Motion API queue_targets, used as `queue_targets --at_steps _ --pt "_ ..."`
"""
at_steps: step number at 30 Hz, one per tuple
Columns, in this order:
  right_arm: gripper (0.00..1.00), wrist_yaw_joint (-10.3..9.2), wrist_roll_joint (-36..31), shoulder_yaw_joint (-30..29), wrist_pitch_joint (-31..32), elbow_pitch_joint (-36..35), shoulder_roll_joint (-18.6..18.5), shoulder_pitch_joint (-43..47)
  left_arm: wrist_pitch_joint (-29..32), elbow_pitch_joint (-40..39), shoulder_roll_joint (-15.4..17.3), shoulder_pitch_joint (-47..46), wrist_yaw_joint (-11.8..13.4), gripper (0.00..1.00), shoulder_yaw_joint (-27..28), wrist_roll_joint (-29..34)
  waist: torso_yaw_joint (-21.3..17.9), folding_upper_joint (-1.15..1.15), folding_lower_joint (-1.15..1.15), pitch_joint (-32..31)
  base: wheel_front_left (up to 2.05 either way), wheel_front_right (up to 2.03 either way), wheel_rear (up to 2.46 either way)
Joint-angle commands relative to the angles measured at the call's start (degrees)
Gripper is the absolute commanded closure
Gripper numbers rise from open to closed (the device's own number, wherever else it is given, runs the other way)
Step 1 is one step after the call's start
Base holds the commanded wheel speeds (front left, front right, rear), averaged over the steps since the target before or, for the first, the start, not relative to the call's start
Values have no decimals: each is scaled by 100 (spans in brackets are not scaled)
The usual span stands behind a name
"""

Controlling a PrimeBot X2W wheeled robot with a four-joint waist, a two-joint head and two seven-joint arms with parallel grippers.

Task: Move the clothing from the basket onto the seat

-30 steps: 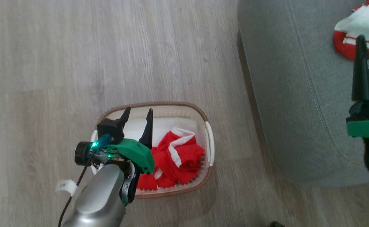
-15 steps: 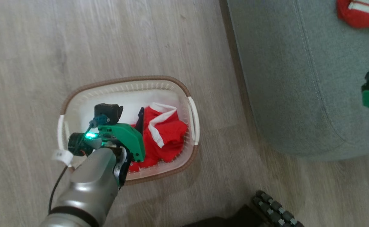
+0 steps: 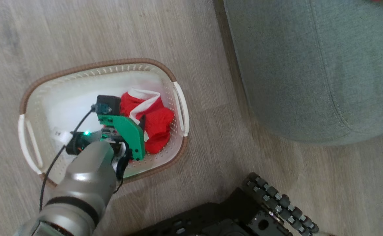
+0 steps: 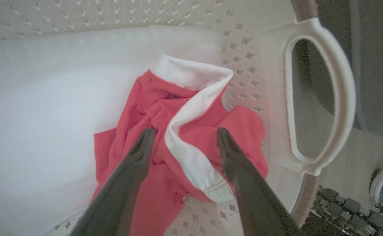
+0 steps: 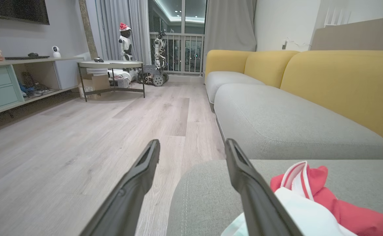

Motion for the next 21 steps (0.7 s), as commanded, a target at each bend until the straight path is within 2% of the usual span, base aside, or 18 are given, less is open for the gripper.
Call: queue_targets --at_steps 1,13,21 --pt "0 -1 37 -42 -34 -189 -152 79 130 28 19 -77 -9 0 22 -74 -105 0 -1 209 0 0 0" --pt "0 -1 75 -32 -34 -210 -31 -68 1096 317 19 -434 95 0 -311 -316 -308 0 -1 730 0 0 0" --pt "0 -1 75 -11 -34 -206 8 -125 1298 374 19 -540 119 0 -437 -406 -360 0 -1 857 0 0 0"
